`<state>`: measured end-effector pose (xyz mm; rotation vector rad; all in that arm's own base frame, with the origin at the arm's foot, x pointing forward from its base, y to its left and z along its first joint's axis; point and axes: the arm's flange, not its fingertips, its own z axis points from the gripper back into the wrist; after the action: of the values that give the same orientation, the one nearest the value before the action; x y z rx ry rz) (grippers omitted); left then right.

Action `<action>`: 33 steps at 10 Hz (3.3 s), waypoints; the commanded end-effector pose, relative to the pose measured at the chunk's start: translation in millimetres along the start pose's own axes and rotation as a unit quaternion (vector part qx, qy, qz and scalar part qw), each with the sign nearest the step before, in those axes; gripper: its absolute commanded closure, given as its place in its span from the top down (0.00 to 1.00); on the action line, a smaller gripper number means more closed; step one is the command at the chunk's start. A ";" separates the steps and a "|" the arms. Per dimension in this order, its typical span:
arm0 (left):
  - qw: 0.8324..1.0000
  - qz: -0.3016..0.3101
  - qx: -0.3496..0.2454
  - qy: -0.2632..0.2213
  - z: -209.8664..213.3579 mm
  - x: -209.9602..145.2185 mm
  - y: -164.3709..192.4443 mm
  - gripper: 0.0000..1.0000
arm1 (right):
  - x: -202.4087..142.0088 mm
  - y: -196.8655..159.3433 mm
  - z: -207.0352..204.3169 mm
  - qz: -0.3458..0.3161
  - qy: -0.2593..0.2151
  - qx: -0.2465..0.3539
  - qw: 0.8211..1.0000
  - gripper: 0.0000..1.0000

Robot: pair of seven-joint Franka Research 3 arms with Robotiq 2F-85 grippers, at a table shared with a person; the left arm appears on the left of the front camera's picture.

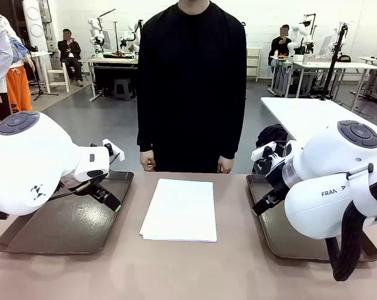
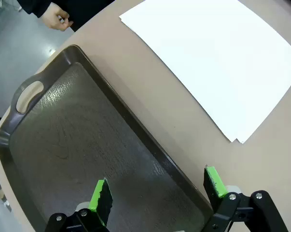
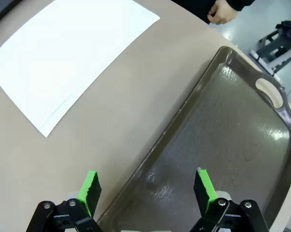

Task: Sort the A4 documents.
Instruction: Receive the A4 Paper.

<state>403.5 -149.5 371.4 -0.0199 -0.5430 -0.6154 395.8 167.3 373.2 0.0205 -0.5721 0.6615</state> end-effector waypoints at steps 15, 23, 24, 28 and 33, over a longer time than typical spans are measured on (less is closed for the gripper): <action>1.000 0.000 0.000 0.000 0.0 0.0 -0.1 1.00 | 0.0 0.0 0.0 0.000 0.000 0.000 1.000 1.00; 0.995 0.062 -0.051 -0.057 105.5 -61.3 61.5 1.00 | 52.5 -100.7 95.8 -0.038 0.009 0.146 0.989 1.00; 0.993 0.062 -0.057 -0.077 120.0 -68.5 67.0 1.00 | 58.7 -115.1 106.3 -0.038 0.015 0.160 0.986 1.00; 0.984 0.053 -0.117 -0.125 134.8 -74.3 81.6 1.00 | 50.6 -151.5 126.9 -0.056 -0.037 0.270 0.960 1.00; 0.988 0.026 -0.126 -0.082 120.1 -42.5 80.3 1.00 | 22.9 -182.6 135.7 -0.116 -0.196 0.278 0.933 1.00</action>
<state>372.5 -34.3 481.9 -0.3167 -0.6243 -0.5948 454.2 8.9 541.6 0.7421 -0.6786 0.5432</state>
